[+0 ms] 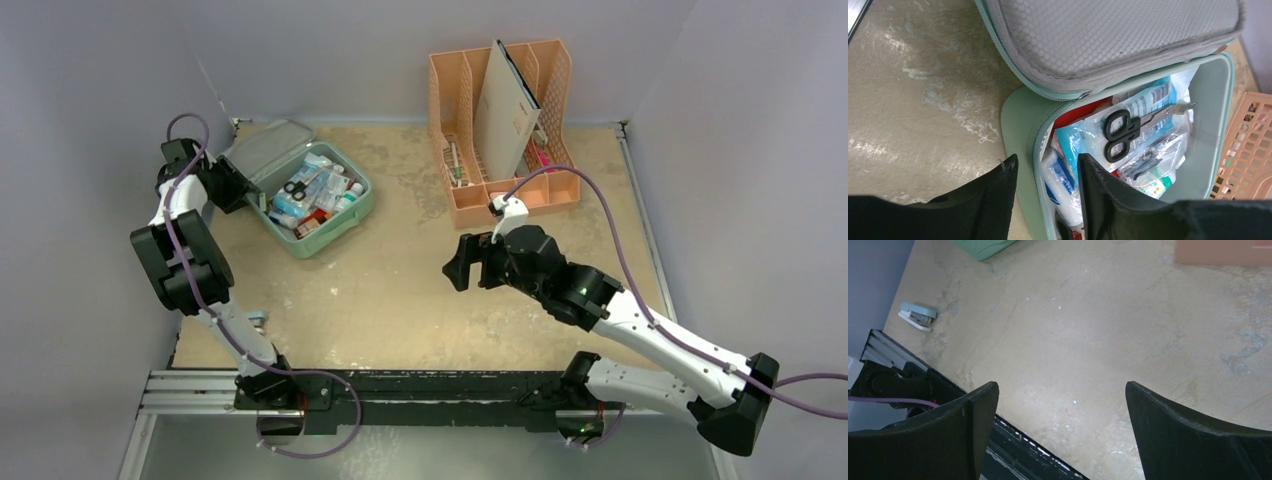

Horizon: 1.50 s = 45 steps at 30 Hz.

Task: Organize the medicine kit
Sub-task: Move the medicine box to the center of the board.

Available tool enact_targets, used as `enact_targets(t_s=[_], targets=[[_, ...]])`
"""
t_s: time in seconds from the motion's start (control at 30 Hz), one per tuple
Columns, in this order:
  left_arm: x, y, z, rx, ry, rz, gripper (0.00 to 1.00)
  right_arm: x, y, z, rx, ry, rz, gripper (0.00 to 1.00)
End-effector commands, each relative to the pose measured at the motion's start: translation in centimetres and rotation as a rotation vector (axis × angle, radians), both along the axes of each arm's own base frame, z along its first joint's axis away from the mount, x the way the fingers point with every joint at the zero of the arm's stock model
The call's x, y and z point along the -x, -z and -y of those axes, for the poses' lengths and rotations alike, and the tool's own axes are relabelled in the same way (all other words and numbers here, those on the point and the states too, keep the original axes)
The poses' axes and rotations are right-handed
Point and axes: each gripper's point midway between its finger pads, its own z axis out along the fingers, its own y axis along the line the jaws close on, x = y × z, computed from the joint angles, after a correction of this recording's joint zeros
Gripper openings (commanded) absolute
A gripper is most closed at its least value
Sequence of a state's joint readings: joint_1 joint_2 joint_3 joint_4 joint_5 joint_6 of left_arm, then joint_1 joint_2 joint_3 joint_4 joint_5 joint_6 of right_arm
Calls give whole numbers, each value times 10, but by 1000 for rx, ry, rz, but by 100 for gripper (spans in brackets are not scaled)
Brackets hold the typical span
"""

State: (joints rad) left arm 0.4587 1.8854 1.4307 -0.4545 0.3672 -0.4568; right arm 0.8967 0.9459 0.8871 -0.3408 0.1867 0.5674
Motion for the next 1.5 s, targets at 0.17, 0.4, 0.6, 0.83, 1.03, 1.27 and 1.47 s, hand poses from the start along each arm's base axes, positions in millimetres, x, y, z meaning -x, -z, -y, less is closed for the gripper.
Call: enact_targets(t_s=[0.17,0.4,0.6,0.83,1.03,1.27,1.47], targets=[[-3,-6,7,30,51,24,32,-2,-20,6,-60,46,38,98],[7,-18,16,23,112,8,28,2,-22,13,-73,60,44,98],[11,-10,20,20,112,-28,29,1,-26,15,-93,74,58,98],[12,-8,35,24,151,-49,19,0,-30,17,-91,81,63,98],[20,-11,62,-3,207,-73,12,4,-33,21,-110,86,63,98],[31,-19,80,-24,243,-84,3,7,-26,24,-117,100,46,98],[52,-25,94,-49,264,-95,3,12,-26,30,-104,98,40,98]])
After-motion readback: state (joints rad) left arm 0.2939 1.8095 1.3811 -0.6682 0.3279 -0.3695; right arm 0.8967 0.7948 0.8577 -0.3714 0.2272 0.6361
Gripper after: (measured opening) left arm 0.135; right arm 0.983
